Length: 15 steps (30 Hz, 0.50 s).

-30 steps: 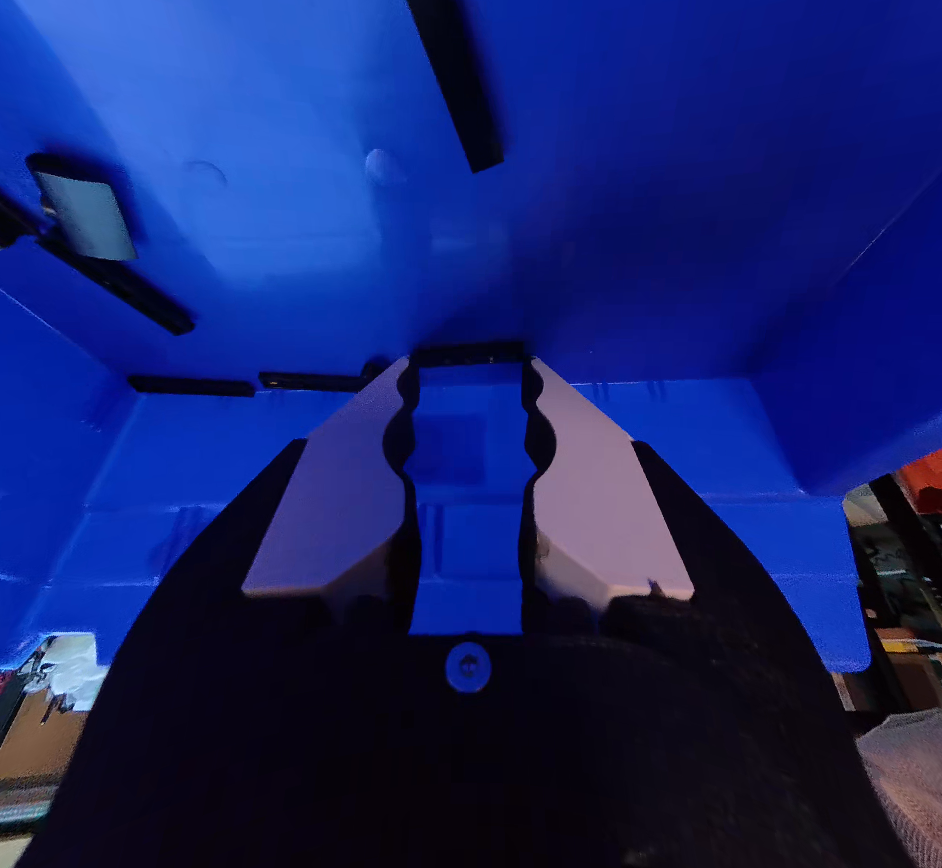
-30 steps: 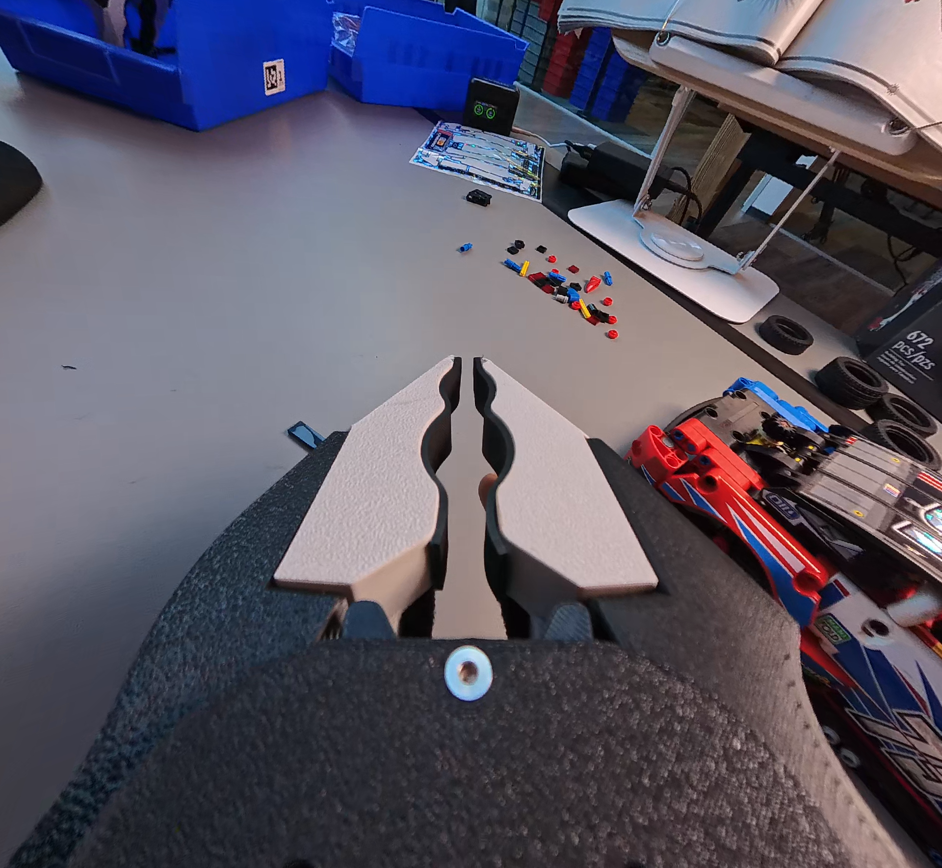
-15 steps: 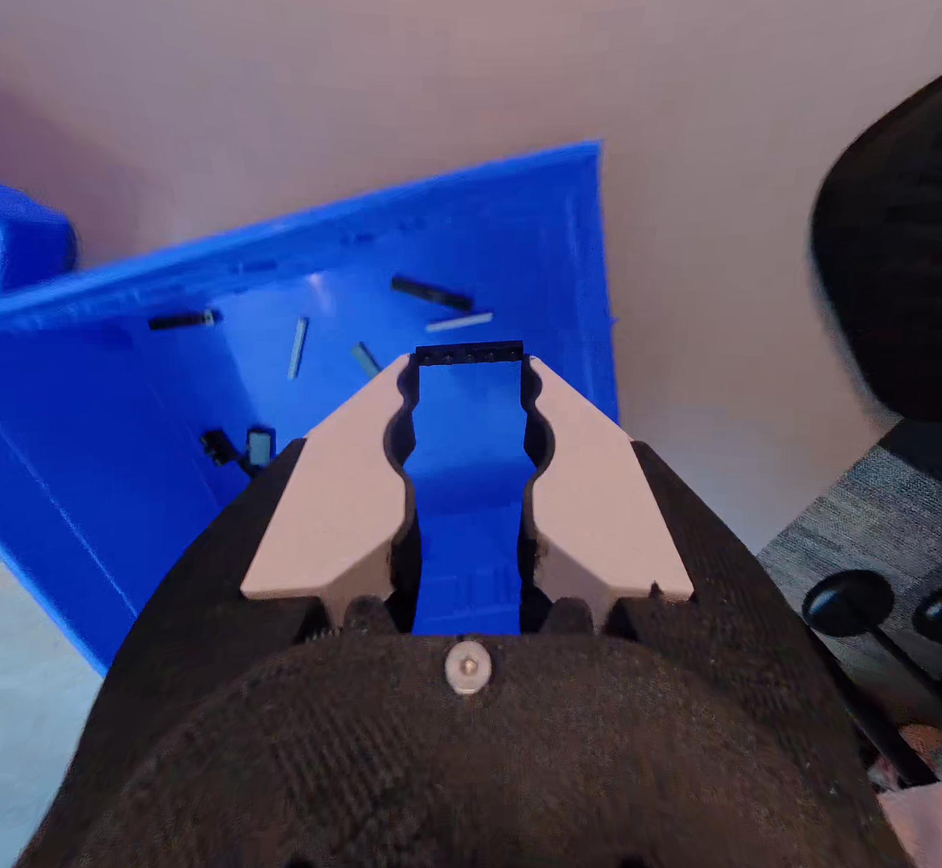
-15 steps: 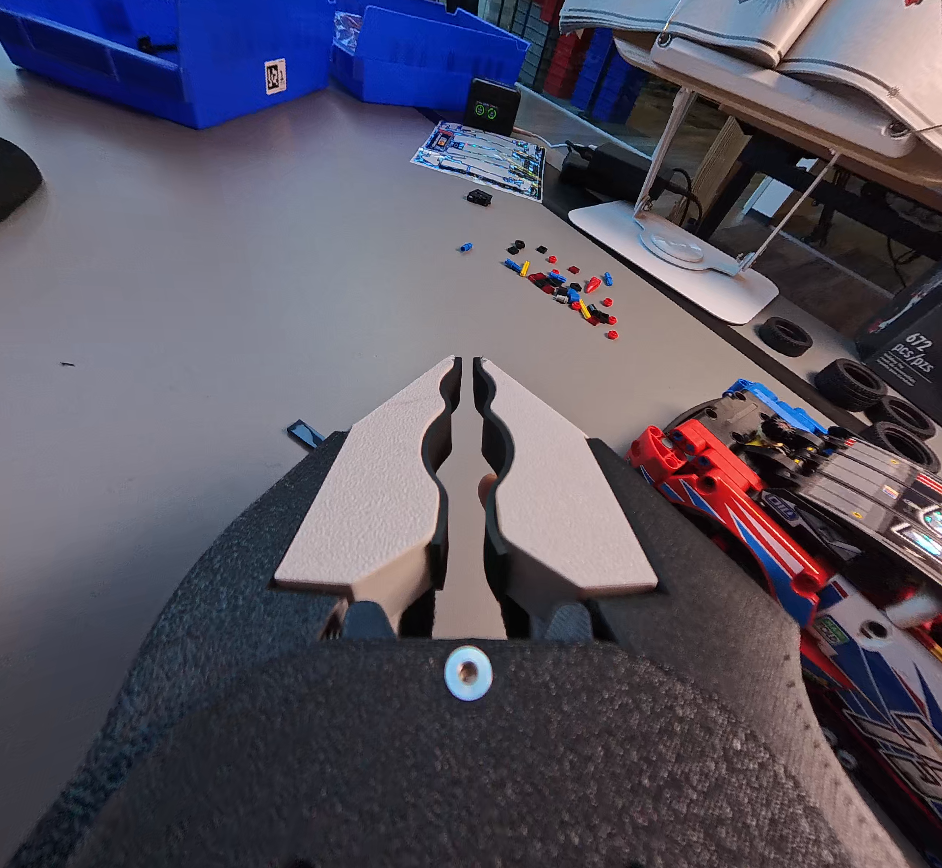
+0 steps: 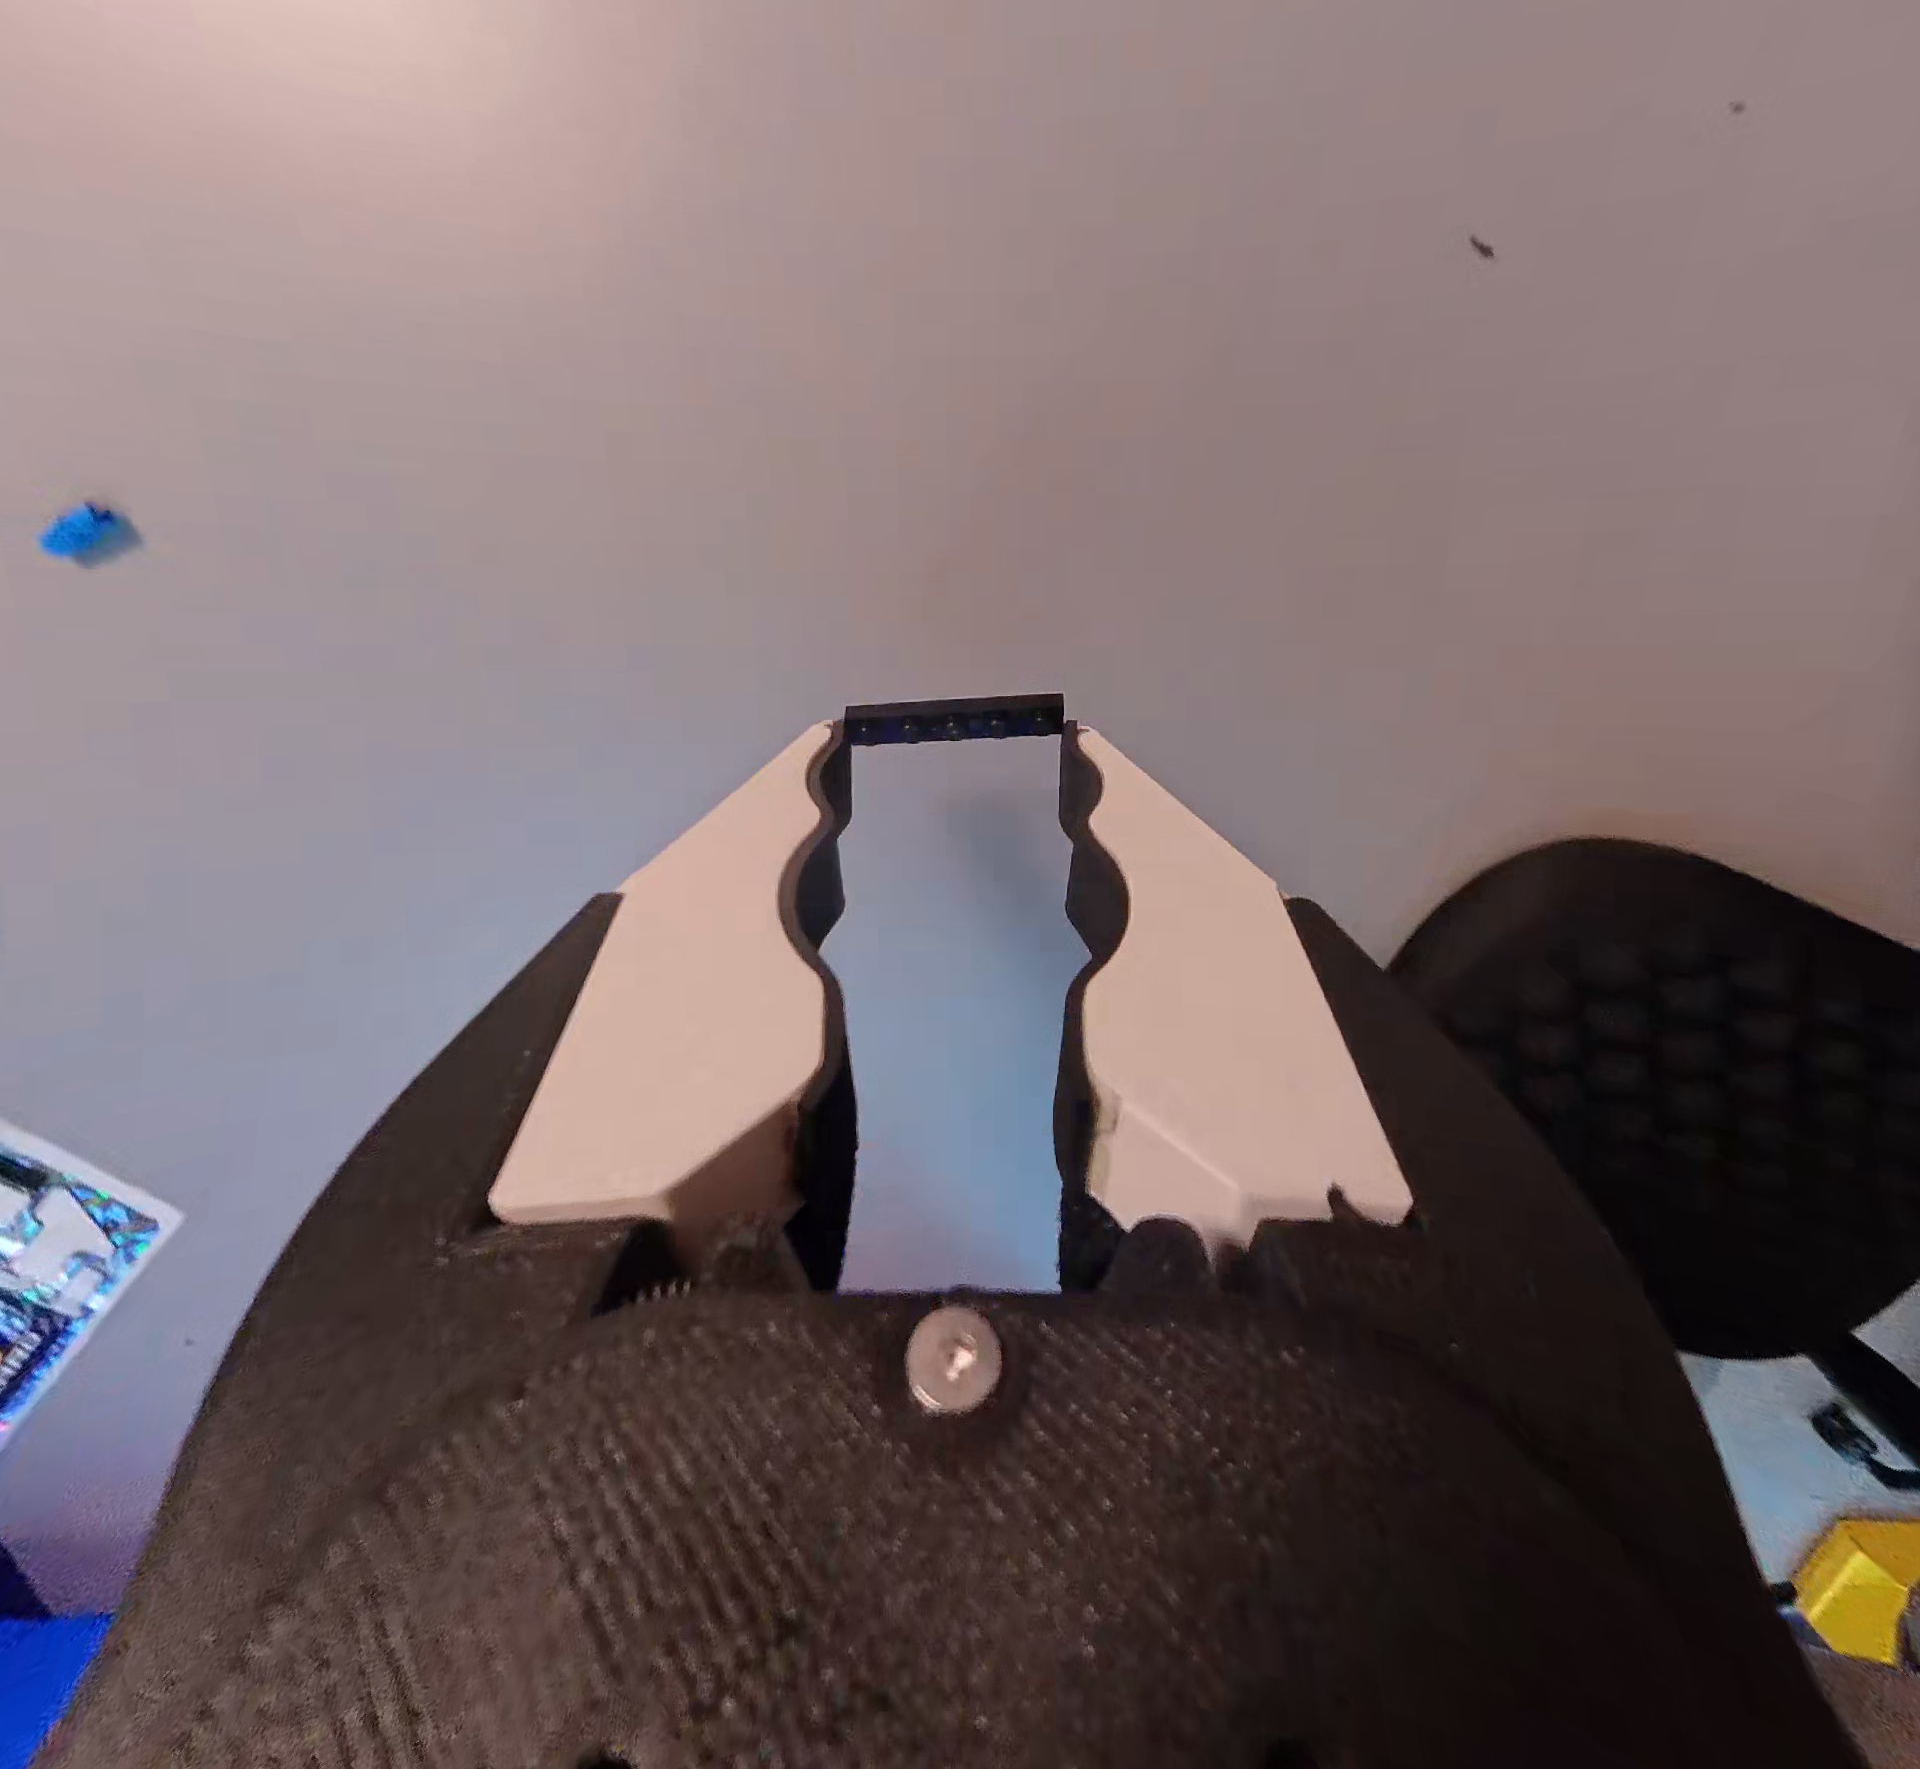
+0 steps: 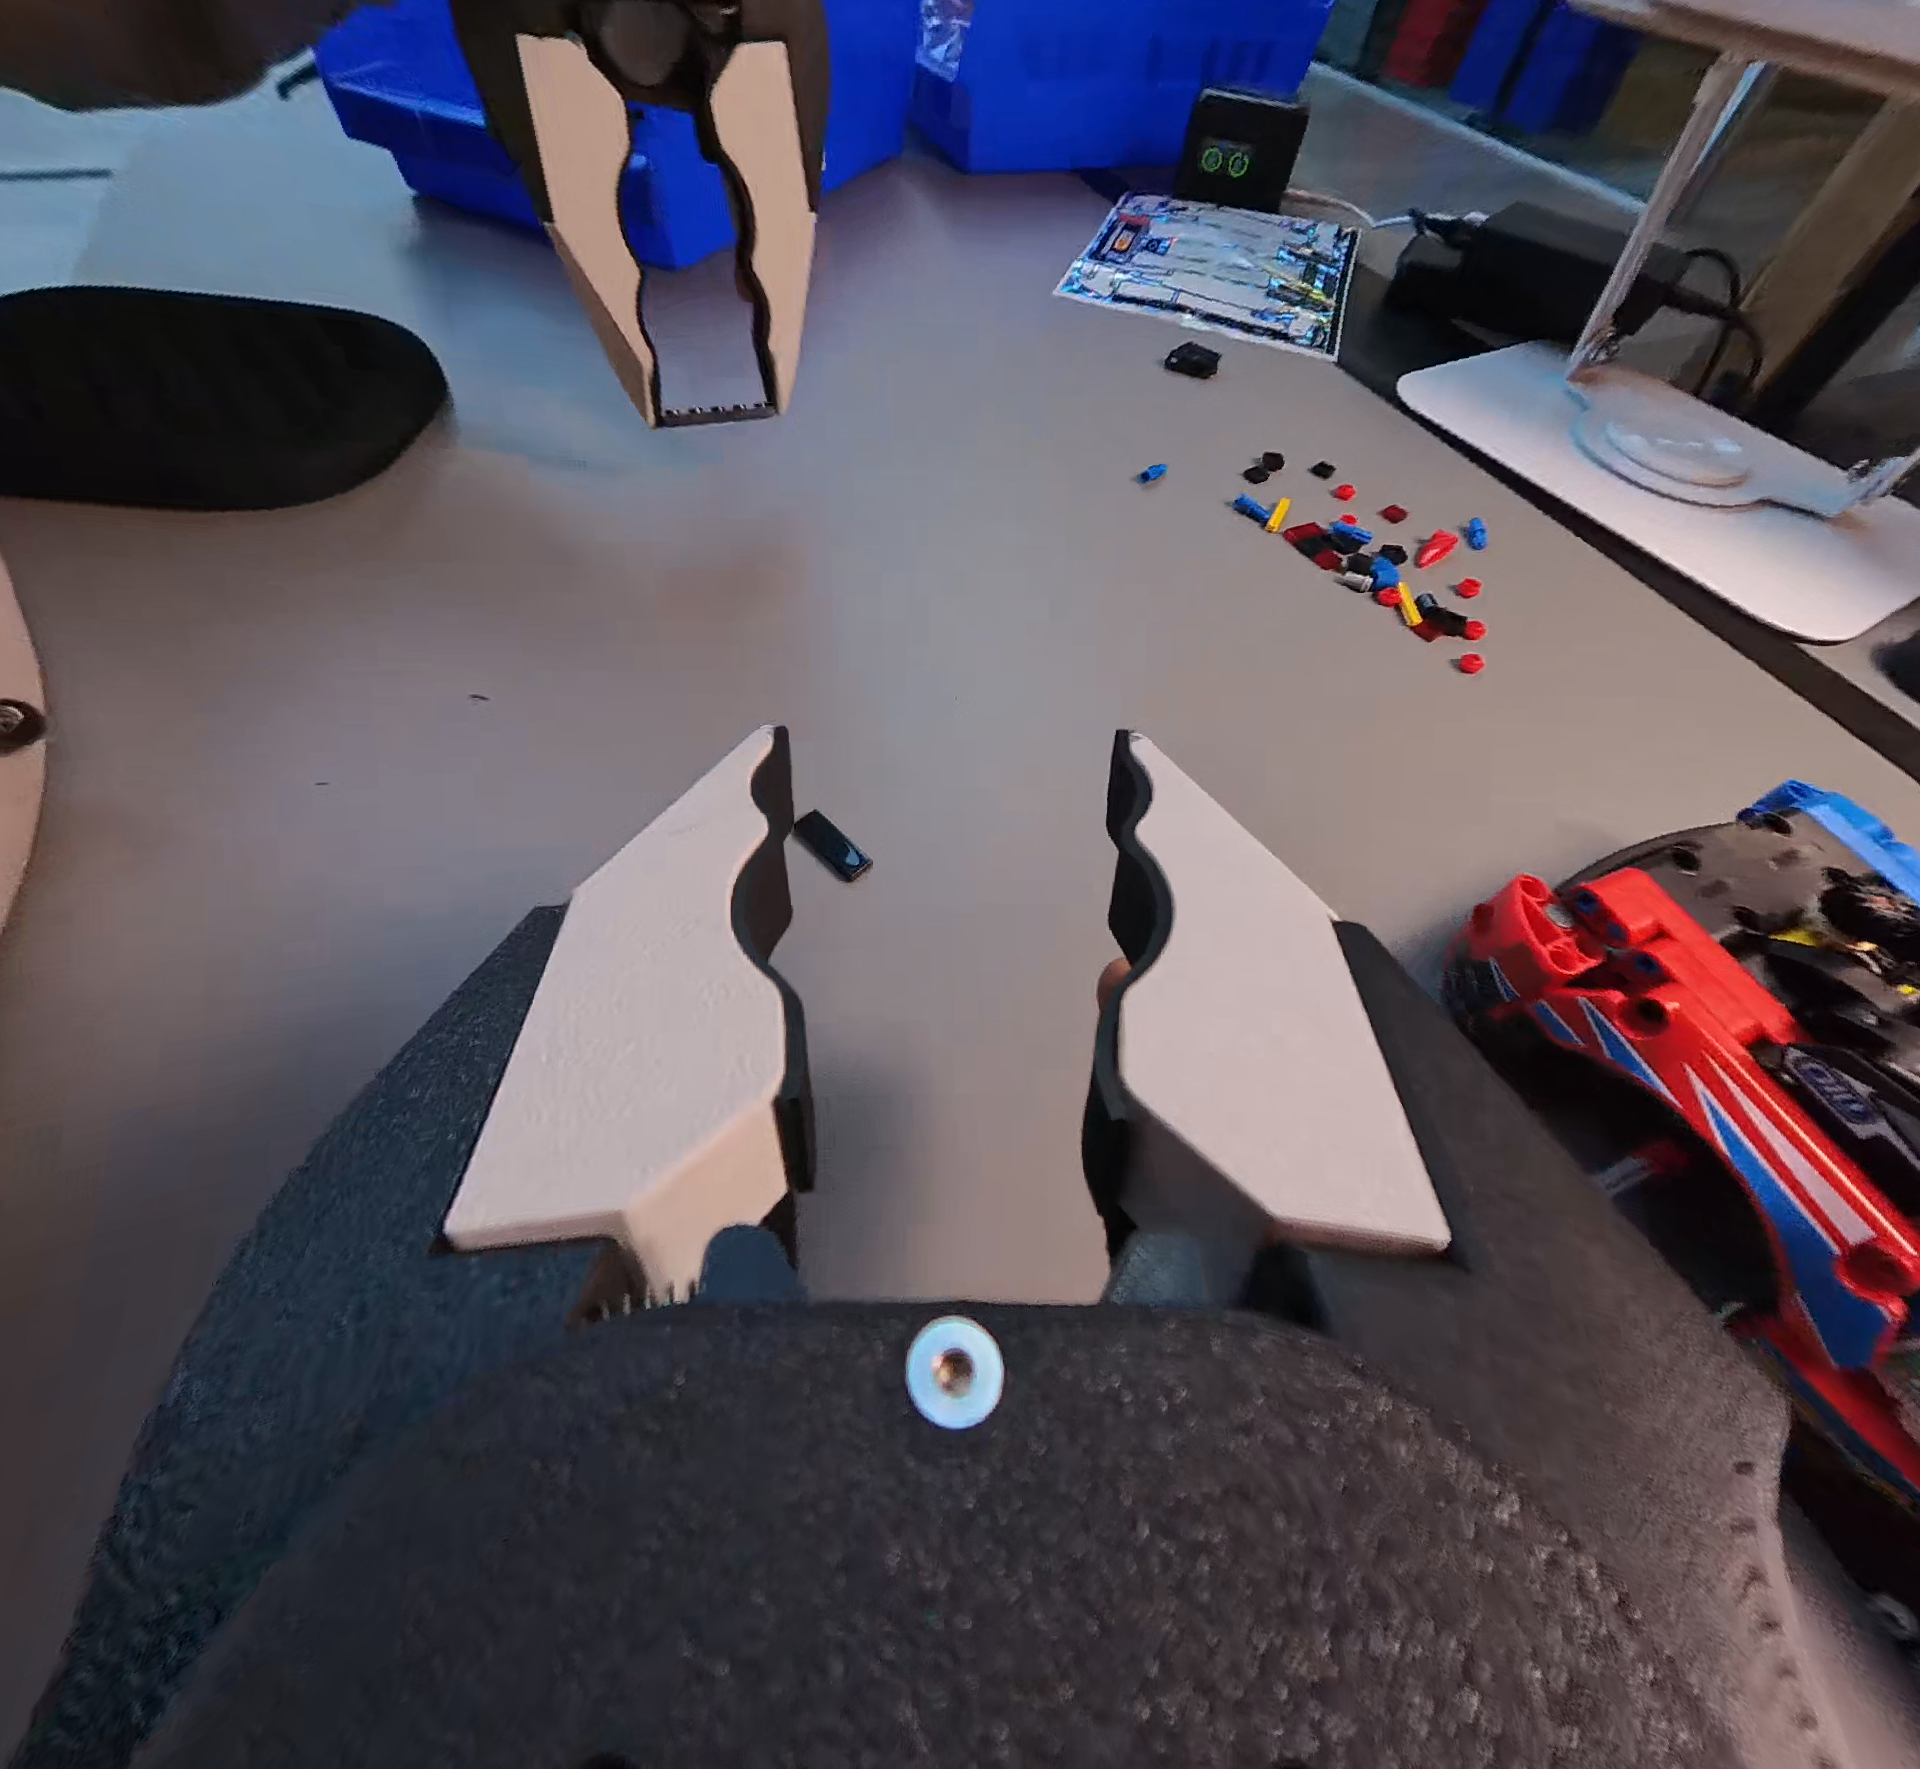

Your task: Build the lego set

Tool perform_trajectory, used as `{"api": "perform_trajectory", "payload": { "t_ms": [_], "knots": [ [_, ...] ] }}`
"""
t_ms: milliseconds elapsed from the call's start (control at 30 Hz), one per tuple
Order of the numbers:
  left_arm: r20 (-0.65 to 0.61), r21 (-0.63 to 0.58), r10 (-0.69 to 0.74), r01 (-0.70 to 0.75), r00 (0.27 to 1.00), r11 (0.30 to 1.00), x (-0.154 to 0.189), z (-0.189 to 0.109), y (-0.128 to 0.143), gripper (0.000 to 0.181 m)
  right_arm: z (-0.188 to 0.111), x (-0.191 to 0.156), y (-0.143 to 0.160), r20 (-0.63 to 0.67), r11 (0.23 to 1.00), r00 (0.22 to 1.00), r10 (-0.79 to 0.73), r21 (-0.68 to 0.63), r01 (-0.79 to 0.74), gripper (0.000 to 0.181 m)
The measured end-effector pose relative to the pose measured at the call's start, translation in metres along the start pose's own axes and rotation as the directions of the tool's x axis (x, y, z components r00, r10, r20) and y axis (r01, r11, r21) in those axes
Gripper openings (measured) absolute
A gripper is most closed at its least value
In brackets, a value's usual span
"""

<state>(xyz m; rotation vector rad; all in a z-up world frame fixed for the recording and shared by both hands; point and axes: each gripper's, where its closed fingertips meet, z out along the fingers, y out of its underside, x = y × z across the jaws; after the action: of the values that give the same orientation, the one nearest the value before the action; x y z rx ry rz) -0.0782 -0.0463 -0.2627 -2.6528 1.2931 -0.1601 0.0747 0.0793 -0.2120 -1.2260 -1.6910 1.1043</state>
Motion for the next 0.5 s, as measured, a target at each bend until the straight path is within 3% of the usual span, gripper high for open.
{"api": "perform_trajectory", "payload": {
  "t_ms": [167,333,400,500],
  "knots": [
    [0.005,0.011,0.056,-0.056,0.998,0.998,-0.004,0.023,-0.046,0.039,-0.004,-0.002,-0.001,-0.011,1.000,1.000,-0.022,0.003,0.022,0.062],
    [0.019,0.037,0.079,-0.080,0.997,0.996,-0.003,0.033,-0.063,0.042,-0.007,-0.017,0.005,0.067,0.999,0.998,-0.018,-0.033,0.020,0.066],
    [0.043,0.081,0.050,-0.053,0.998,0.995,-0.006,0.024,-0.064,0.045,-0.005,-0.021,0.008,0.078,0.998,0.996,-0.035,-0.054,0.039,0.067],
    [0.074,0.199,-0.038,0.023,0.997,0.980,-0.012,-0.011,-0.053,0.046,-0.005,-0.023,0.010,0.085,0.996,0.995,-0.047,-0.066,0.053,0.068]
  ]
}}
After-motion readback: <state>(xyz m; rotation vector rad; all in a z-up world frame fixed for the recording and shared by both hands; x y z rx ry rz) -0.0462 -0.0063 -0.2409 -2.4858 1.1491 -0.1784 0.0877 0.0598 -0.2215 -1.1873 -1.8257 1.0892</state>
